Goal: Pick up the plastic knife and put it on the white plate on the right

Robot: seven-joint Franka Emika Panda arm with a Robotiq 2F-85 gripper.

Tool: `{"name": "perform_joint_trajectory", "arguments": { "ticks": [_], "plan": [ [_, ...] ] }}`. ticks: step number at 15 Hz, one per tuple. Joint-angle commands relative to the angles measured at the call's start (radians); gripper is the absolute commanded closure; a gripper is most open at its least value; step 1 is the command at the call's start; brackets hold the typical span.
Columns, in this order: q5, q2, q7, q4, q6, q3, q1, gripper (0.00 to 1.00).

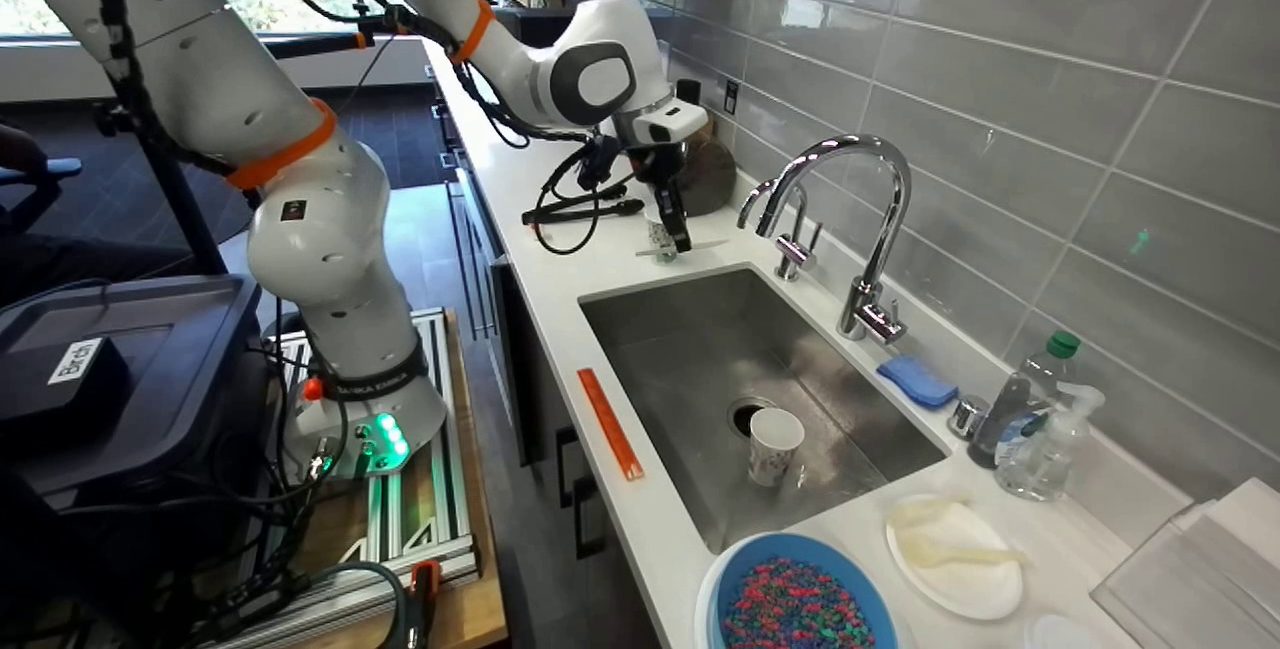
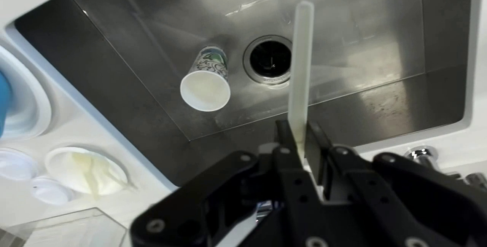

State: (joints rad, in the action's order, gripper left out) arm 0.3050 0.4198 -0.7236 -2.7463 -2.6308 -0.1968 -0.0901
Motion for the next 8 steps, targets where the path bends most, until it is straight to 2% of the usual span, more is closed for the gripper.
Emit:
{"name": "perform_joint_trajectory", "arguments": {
  "ticks": [1, 2, 3, 8],
  "plan": [
    [-0.016, 0.008, -0.026, 0.003, -0.018, 0.017, -0.082, 0.96],
    [-0.022, 0.025, -0.024, -0.022, -0.031, 0.031, -0.096, 0.96],
    [-0.015, 0.005, 0.002, 0.007, -0.001, 0.009, -0.08, 0.85],
    [-0.018, 0.008, 0.001, 0.002, -0.008, 0.025, -0.105, 0.85]
  ]
}}
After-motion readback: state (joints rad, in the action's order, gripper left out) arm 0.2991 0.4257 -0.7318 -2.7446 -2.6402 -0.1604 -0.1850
